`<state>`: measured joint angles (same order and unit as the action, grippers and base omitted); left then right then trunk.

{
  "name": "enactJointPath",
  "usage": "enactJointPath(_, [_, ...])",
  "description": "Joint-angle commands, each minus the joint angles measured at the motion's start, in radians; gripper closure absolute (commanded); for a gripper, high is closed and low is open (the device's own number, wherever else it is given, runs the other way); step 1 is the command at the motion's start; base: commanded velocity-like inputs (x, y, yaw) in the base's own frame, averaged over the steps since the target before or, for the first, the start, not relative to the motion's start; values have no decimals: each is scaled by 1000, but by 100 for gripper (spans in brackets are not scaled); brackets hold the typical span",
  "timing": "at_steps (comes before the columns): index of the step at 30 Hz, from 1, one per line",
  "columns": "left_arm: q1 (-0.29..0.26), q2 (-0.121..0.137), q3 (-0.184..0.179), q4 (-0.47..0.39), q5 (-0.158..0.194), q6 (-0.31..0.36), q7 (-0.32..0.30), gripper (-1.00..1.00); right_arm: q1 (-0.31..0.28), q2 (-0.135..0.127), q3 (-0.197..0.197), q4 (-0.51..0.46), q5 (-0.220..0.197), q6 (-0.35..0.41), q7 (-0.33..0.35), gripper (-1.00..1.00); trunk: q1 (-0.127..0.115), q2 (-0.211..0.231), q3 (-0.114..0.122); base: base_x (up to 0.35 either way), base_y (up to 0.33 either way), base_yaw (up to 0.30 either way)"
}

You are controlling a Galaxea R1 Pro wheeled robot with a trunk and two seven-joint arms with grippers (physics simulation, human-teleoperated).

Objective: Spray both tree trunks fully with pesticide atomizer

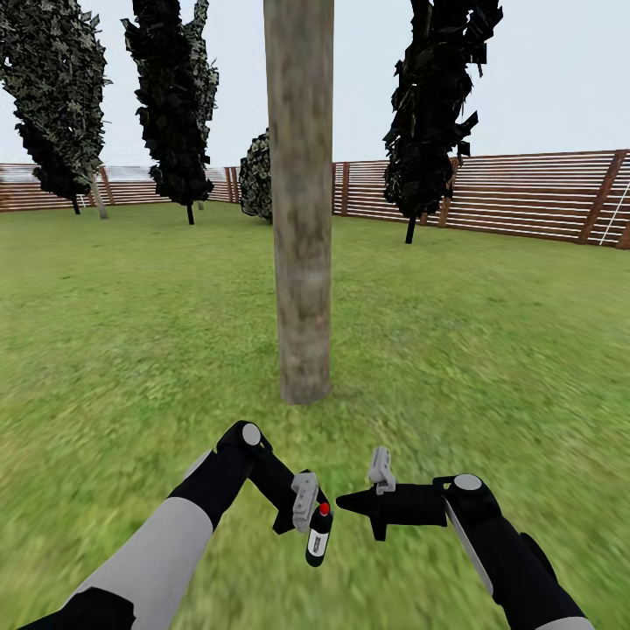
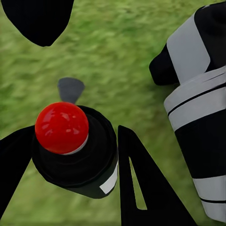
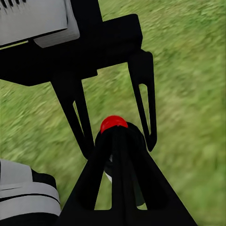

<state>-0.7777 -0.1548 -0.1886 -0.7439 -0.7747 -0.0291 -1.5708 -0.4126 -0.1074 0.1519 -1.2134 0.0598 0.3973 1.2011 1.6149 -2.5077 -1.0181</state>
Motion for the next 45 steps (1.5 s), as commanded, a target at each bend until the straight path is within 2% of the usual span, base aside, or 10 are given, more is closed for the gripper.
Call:
enactJointPath(1, [0,0,0,0,0,0,0,100,0,0,0,0,0,0,0,100,0,0,0,0,0,0])
enactJointPath(36, [0,-8,0,-2,2,1,0,100,0,0,0,1,0,0,0,100,0,0,0,0,0,0])
enactJointPath(39, [0,-8,1,-2,15,1,0,100,0,0,0,1,0,0,0,100,0,0,0,0,0,0])
enactJointPath(42, [0,-8,0,-2,43,1,0,100,0,1,0,1,0,0,0,100,0,0,0,0,0,0])
enactJointPath(45, [0,-8,0,-2,49,1,0,100,0,0,0,2,0,0,0,100,0,0,0,0,0,0])
